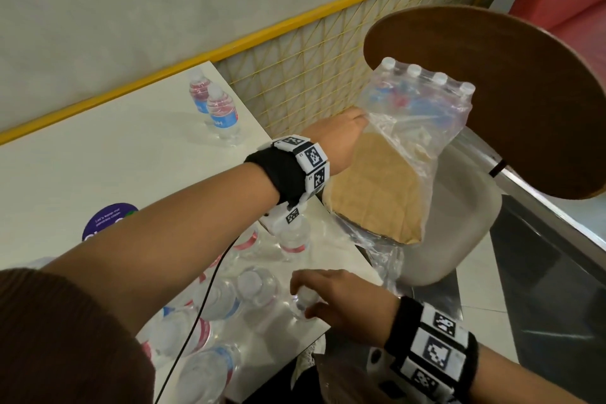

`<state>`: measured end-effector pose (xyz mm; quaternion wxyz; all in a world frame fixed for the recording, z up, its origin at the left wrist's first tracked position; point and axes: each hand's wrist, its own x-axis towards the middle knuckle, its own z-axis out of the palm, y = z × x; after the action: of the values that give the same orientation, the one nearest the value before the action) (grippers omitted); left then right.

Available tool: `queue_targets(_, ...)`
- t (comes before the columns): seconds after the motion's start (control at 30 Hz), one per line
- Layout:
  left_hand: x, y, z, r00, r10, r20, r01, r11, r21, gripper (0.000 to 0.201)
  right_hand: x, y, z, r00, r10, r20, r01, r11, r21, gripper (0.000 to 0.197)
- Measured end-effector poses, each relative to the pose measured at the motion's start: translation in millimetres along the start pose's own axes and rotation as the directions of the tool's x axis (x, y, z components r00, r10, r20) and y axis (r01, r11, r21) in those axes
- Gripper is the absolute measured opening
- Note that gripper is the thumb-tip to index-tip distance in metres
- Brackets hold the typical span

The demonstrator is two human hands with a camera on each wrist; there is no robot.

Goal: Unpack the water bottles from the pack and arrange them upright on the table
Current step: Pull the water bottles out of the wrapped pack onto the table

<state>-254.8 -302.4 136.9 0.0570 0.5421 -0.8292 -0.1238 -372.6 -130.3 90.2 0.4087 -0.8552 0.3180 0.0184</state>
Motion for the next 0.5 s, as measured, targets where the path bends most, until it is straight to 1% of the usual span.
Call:
queue_targets(0.13,-2,-2,3,1.0,0.011,-0.003,-0.011,1.0,-0.018,0.052,12,-8,7,0.999,0.012,-0.041,-0.01,0.999,0.051,0.037)
queue_targets(0.23,-1,-1,2,1.0,0.024,0.008,-0.023,0.999,-0.033,0.054,18,-9,6,0.998,-0.007,-0.064,0.013,0.996,0.093,0.036)
queue_targets(0.37,0,2,2,0.999,0.04,-0.013,-0.04,0.999,-0.02,0.057,22,-9,9,0.997,-0.038,-0.065,0.046,0.991,0.129,0.037)
queue_targets(0.5,-1,5,2,0.999,0.033,-0.024,-0.033,0.999,-0.015,0.05,29,-13,17,0.998,-0.041,-0.054,0.049,0.985,0.166,0.039)
